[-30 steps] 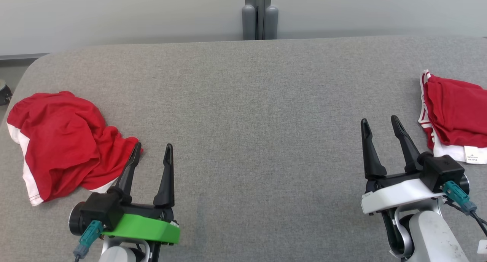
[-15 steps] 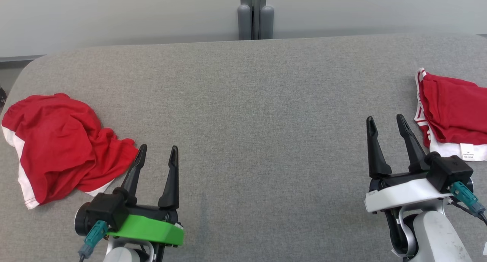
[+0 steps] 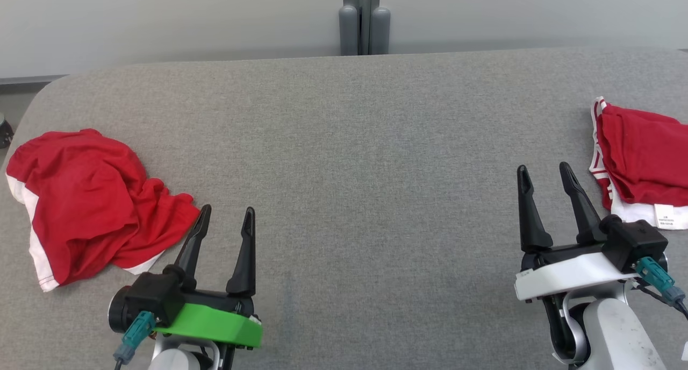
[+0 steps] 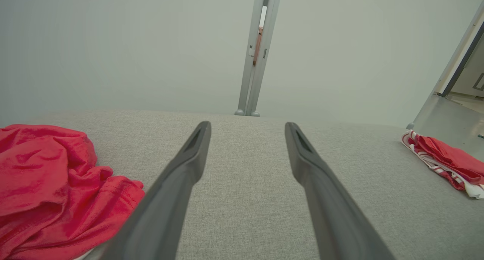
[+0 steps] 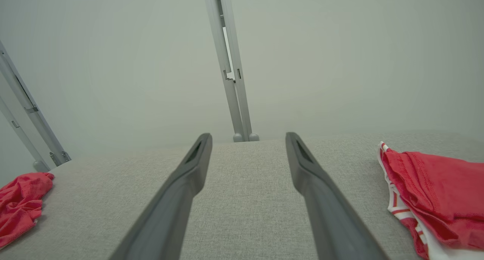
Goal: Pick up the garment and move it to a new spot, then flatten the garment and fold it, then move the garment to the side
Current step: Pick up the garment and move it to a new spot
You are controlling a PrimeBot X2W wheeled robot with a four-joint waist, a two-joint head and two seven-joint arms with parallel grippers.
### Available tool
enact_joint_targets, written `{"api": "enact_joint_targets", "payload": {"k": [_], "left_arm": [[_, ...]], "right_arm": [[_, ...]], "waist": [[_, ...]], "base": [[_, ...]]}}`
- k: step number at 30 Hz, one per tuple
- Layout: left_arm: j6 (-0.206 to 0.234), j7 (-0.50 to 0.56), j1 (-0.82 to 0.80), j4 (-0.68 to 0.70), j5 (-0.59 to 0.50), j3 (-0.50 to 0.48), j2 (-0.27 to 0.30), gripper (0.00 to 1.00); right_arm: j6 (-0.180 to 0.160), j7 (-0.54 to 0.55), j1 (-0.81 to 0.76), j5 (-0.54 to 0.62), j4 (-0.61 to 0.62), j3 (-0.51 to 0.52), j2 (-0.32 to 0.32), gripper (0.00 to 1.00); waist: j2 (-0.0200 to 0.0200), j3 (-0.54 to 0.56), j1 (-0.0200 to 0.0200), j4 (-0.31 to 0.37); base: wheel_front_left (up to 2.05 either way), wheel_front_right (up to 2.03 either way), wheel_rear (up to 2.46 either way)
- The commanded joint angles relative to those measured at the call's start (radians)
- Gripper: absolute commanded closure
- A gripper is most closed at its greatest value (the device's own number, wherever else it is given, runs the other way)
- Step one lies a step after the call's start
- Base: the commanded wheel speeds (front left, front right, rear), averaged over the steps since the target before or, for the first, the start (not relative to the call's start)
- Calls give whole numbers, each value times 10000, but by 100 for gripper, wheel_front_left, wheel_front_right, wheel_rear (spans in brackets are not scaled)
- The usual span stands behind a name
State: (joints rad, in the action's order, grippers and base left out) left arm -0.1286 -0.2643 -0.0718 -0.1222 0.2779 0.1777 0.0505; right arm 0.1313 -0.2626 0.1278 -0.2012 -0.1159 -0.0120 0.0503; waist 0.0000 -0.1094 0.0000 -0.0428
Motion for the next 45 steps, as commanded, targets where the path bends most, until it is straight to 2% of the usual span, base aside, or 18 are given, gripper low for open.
{"api": "enact_joint_targets", "payload": {"k": [1, 9, 26, 33, 39, 45], "left_arm": [[-3, 5, -84, 6, 29, -28, 4, 0], [49, 3, -180, -12, 52, -293, 5, 0], [157, 3, 10, -80, 85, -666, 8, 0], [189, 5, 189, 3, 29, -810, 7, 0], [152, 3, 248, -13, -24, -948, 7, 0], [132, 5, 240, 13, -29, -1078, 7, 0]], "right_arm": [[-10, -29, -119, -106, -12, -45, 5, 0], [-10, -27, -86, -142, -217, -684, 5, 0], [-10, -29, 63, -397, -885, -1911, 10, 0], [-10, -29, 204, -430, -1086, -2060, 13, 0], [-10, -29, 141, -597, -1222, -2221, 15, 0], [-10, -29, 167, -602, -1312, -2307, 15, 0]], "waist": [[0, -21, 0, -92], [0, -84, 0, -688], [0, 165, 0, -3051], [0, 307, 0, -3844], [0, 309, 0, -4207], [0, 306, 0, -4247]], "base": [[0, 0, 0], [0, 0, 0], [0, 0, 0], [0, 0, 0], [0, 0, 0], [0, 0, 0]]}}
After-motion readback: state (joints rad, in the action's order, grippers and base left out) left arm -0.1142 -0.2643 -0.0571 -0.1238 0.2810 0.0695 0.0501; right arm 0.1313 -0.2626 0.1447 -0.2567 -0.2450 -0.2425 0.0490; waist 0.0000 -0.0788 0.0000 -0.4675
